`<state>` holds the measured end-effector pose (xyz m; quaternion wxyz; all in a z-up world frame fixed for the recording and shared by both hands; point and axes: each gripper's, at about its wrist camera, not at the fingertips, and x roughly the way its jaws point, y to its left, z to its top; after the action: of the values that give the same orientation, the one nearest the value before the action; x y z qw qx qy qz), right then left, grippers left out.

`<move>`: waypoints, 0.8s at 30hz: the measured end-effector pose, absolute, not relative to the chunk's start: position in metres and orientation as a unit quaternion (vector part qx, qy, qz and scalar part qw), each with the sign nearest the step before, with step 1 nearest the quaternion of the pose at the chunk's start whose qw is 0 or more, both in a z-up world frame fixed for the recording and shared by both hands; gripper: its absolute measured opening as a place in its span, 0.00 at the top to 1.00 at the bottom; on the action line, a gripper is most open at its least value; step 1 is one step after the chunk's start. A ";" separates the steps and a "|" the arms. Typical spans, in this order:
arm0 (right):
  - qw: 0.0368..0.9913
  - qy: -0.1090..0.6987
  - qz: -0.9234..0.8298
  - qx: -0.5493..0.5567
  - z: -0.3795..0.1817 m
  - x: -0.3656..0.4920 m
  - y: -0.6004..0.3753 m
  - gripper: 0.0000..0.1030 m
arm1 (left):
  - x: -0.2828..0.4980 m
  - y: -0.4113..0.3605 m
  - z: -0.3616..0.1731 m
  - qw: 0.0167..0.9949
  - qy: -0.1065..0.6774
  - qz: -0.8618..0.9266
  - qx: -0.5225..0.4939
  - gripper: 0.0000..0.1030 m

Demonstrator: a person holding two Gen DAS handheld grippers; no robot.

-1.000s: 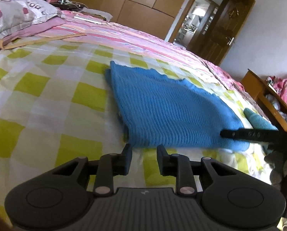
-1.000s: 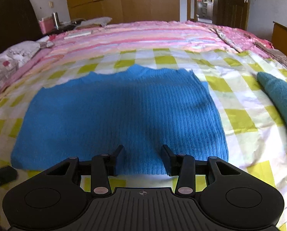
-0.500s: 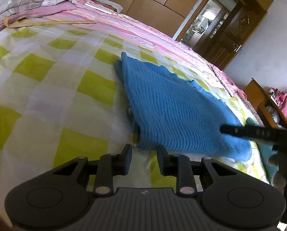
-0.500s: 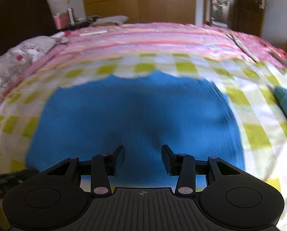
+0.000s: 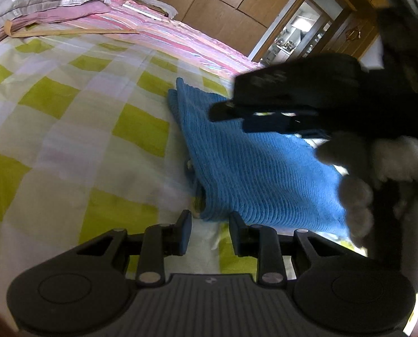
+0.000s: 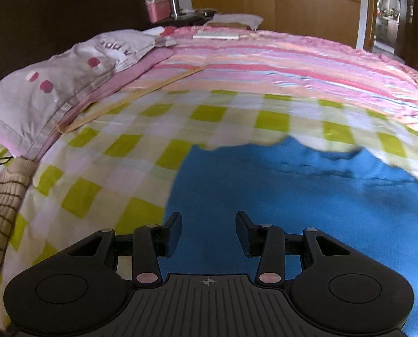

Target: Fold small clothes

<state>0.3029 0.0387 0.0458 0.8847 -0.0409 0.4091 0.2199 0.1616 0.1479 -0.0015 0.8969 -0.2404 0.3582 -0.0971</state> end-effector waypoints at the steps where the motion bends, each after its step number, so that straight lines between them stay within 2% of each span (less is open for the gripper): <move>1: 0.884 0.411 0.219 -0.043 0.044 0.307 0.044 0.57 | 0.162 0.148 -0.001 0.897 0.358 -0.097 -0.241 0.67; 2: 0.884 0.413 0.216 -0.045 0.042 0.309 0.048 0.54 | 0.162 0.149 -0.002 0.896 0.358 -0.097 -0.243 0.66; 10: 0.874 0.434 0.211 -0.065 0.026 0.329 0.077 0.50 | 0.164 0.153 -0.005 0.893 0.360 -0.098 -0.251 0.66; 14: 0.873 0.428 0.204 -0.116 0.019 0.332 0.097 0.46 | 0.164 0.152 -0.005 0.895 0.358 -0.097 -0.247 0.66; 18: 0.869 0.419 0.196 -0.174 0.012 0.331 0.111 0.47 | 0.162 0.151 -0.005 0.896 0.357 -0.097 -0.244 0.66; 21: 0.868 0.415 0.193 -0.194 0.009 0.333 0.112 0.52 | 0.161 0.150 -0.004 0.897 0.356 -0.097 -0.243 0.66; 23: 0.867 0.417 0.189 -0.198 0.010 0.335 0.112 0.65 | 0.160 0.149 -0.003 0.898 0.355 -0.097 -0.241 0.65; 24: 0.866 0.417 0.185 -0.202 0.011 0.336 0.111 0.68 | 0.160 0.148 -0.003 0.898 0.355 -0.097 -0.241 0.62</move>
<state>0.3360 0.1108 0.0106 0.8663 -0.2022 0.4174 0.1854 0.1597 0.1484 -0.0028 0.8981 -0.2415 0.3546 -0.0972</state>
